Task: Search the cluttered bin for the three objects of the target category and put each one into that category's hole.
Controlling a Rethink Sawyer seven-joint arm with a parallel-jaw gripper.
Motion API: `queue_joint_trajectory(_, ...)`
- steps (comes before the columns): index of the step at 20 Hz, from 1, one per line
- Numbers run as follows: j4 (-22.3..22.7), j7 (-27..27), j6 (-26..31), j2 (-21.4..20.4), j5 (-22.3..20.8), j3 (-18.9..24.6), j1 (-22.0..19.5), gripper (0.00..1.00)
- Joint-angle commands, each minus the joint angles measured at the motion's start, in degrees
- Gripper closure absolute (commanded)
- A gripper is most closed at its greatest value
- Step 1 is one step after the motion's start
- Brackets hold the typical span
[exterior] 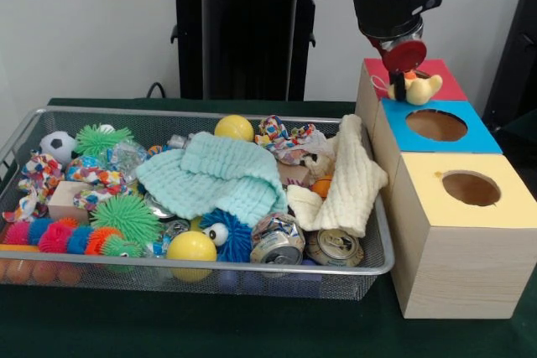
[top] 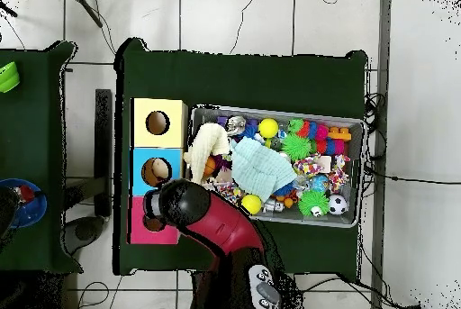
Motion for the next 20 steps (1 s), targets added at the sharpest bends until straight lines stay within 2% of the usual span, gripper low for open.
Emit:
queue_joint_trajectory(1,3.18,-1.61,7.21,4.06,-2.10,9.49,-0.78,1.00)
queue_joint_trajectory(6,4.54,-1.46,12.98,-0.21,-2.93,9.22,-1.21,1.00)
queue_joint_trajectory(10,5.36,-1.97,14.73,-1.93,-3.33,9.67,-1.46,1.00)
queue_joint_trajectory(15,4.83,-2.22,13.05,0.05,-5.24,9.17,-1.50,1.00)
queue_joint_trajectory(19,1.41,0.19,15.08,3.01,-11.78,5.11,-0.43,1.00)
queue_joint_trajectory(20,-1.10,1.36,14.09,4.45,-15.70,1.92,1.20,1.00)
